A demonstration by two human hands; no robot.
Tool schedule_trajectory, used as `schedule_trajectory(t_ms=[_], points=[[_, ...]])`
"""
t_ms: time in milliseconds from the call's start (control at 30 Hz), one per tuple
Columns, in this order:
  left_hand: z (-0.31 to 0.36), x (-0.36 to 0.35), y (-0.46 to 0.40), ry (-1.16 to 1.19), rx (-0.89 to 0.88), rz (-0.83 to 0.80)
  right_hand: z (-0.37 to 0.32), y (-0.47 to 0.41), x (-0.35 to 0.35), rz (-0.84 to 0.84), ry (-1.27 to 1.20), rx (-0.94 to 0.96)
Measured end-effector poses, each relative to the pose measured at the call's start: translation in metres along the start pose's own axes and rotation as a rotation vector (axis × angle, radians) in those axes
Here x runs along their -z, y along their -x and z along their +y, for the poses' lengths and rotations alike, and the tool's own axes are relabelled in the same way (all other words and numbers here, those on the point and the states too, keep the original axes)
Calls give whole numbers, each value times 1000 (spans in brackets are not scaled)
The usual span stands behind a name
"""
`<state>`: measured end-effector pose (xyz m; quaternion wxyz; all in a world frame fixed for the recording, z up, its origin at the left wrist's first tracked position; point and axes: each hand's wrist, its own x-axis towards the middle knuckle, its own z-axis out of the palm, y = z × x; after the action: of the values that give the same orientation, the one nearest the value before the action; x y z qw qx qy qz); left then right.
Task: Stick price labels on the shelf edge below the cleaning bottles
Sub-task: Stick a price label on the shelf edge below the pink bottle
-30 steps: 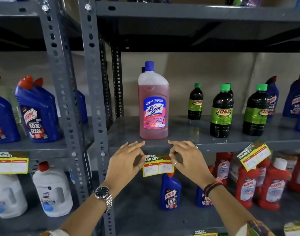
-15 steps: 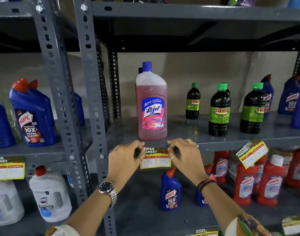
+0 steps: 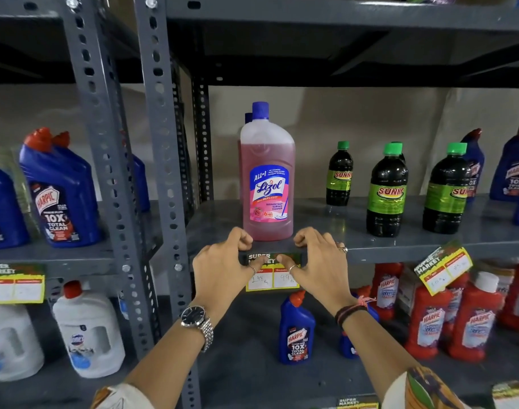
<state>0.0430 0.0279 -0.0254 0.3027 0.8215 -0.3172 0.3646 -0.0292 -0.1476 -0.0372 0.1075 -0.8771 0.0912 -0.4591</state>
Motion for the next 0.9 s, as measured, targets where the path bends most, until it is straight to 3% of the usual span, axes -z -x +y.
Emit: schedule_trajectory(t_ms=[500,767,900], points=[[-4,3,3,62,18,-137,31,-7,30,-253,-330,7],[87,-40,14,-15,-179,-163,155,3,113,107,-131,-129],[153,-86,10,18,-229,-229,224,2,150,81,-112,-202]])
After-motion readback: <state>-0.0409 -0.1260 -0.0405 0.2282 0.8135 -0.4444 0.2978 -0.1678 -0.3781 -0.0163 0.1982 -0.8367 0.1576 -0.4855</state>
